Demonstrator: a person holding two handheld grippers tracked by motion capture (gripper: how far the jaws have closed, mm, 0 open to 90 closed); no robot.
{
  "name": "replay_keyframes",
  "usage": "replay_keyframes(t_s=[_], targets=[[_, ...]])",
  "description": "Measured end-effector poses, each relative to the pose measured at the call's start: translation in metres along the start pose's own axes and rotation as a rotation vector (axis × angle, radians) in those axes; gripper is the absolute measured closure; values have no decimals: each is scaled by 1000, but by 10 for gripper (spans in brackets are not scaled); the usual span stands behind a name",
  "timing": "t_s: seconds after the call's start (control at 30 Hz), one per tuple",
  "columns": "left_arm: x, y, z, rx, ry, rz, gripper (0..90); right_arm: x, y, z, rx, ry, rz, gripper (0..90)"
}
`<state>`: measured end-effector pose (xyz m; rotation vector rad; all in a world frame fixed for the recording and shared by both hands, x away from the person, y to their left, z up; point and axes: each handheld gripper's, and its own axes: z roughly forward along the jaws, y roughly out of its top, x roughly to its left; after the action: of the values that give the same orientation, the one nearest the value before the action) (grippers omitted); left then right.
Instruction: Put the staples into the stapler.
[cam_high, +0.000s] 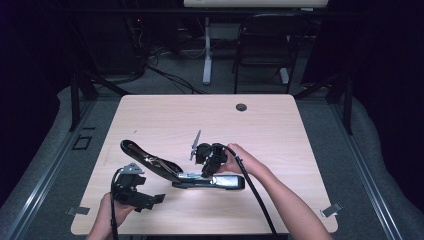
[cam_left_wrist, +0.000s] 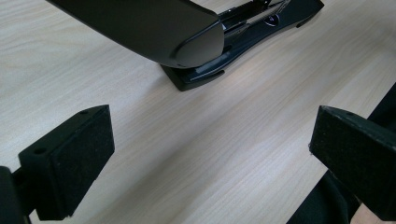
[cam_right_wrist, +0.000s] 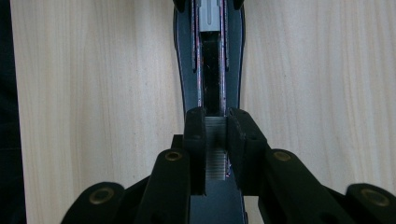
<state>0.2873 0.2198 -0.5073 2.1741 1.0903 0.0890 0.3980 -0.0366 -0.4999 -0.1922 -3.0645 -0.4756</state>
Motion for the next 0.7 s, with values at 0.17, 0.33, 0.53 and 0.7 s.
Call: replay_keyframes(t_s=[0.17,0.33,0.53,0.7], targets=[[0,0,0,2,-1,0,0,1,3,0,21,-7,-14,781],[0,0,0,2,-4,1,0,1,4,1,26,-4,-18,781],[0,0,0,3,-5,1,0,1,5,2,36,0,-29,780],[0,0,0,3,-5,1,0,-1,5,2,37,4,-26,776]])
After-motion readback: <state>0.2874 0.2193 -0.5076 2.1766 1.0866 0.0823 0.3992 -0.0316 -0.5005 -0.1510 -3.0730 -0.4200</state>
